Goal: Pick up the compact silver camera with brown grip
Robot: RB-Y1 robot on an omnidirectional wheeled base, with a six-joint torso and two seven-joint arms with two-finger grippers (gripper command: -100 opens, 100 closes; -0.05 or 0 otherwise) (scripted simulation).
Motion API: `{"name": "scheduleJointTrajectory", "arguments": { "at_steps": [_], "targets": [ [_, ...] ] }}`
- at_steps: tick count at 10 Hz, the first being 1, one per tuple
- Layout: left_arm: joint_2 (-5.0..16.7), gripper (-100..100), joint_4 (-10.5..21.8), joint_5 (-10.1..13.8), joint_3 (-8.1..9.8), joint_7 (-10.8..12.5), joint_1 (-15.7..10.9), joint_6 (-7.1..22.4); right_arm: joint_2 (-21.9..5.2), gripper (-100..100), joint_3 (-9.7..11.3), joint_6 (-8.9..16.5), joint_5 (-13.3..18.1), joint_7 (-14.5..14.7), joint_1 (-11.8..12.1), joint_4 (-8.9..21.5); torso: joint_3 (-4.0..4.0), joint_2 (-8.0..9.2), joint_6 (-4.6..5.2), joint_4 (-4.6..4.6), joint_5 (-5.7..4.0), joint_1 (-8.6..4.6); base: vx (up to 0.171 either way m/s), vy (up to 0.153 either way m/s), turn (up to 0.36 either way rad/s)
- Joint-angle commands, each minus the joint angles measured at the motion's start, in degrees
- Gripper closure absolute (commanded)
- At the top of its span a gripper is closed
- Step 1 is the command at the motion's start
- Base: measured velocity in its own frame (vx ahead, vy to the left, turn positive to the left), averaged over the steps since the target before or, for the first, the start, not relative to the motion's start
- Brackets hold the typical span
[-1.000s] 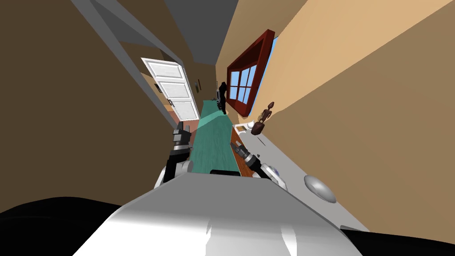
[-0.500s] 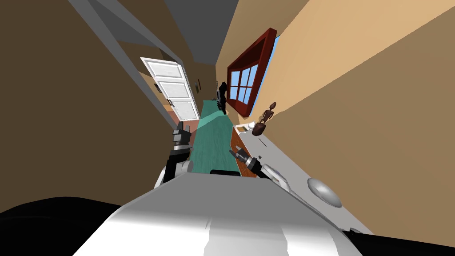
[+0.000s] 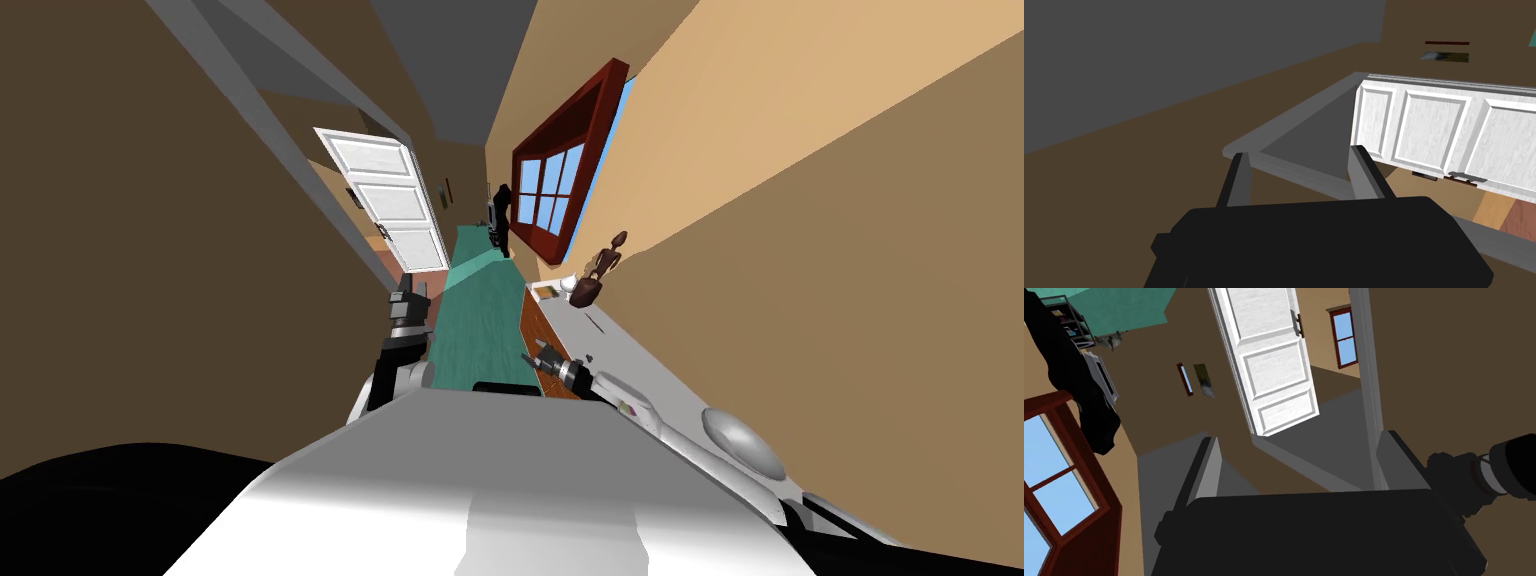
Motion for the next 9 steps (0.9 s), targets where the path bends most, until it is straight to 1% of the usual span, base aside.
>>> {"name": "scheduleJointTrajectory", "arguments": {
  "at_steps": [1,2,3,4,5,6,7,8,9],
  "targets": [
    [0.00,0,0.00,0.00,0.00,0.00,0.00,0.00,-2.86,-100,2.85,0.57,2.10,2.30,-1.30,2.83,0.00,0.00,0.00,0.00,0.00,0.00,0.034,0.044,-0.002],
    [0.00,0,0.00,0.00,0.00,0.00,0.00,0.00,-3.86,-100,2.85,0.57,2.10,2.30,-1.30,2.83,0.01,0.02,0.00,0.00,0.00,0.03,0.028,0.034,-0.005],
    [0.00,0,0.00,0.00,0.00,0.00,0.00,0.00,-5.95,-100,4.72,1.21,3.36,3.52,-2.34,4.29,0.02,0.03,0.00,0.01,0.00,0.02,0.038,0.027,-0.001],
    [0.00,0,0.00,0.00,0.00,0.00,0.00,0.00,-6.34,-100,4.72,1.21,3.36,3.52,-2.34,4.29,0.00,0.00,-0.01,0.00,0.00,0.00,0.030,0.018,0.003],
    [0.00,0,0.00,0.00,0.00,0.00,0.00,0.00,-8.51,-100,6.54,1.85,4.59,4.70,-3.35,5.73,0.02,0.04,0.01,0.01,0.00,-0.03,0.035,0.016,-0.003],
    [0.00,0,0.00,0.00,0.00,0.00,0.00,0.00,-8.74,-100,6.54,1.85,4.59,4.70,-3.35,5.73,0.02,0.03,0.00,0.01,-0.02,-0.05,0.026,0.018,-0.001],
    [0.00,0,0.00,0.00,0.00,0.00,0.00,0.00,-10.77,-100,8.30,2.46,5.78,5.85,-4.33,7.13,0.03,0.05,0.00,0.01,-0.01,-0.04,0.020,0.027,-0.001],
    [0.00,0,0.00,0.00,0.00,0.00,0.00,0.00,-11.08,-100,8.30,2.46,5.78,5.85,-4.33,7.13,0.04,0.07,0.00,0.02,-0.01,-0.01,0.021,0.021,0.000],
    [0.00,0,0.00,0.00,0.00,0.00,0.00,0.00,-13.33,-100,10.00,3.06,6.93,6.95,-5.27,8.50,0.05,0.09,0.01,0.02,-0.01,-0.03,0.030,0.025,-0.003]
  ]
}}
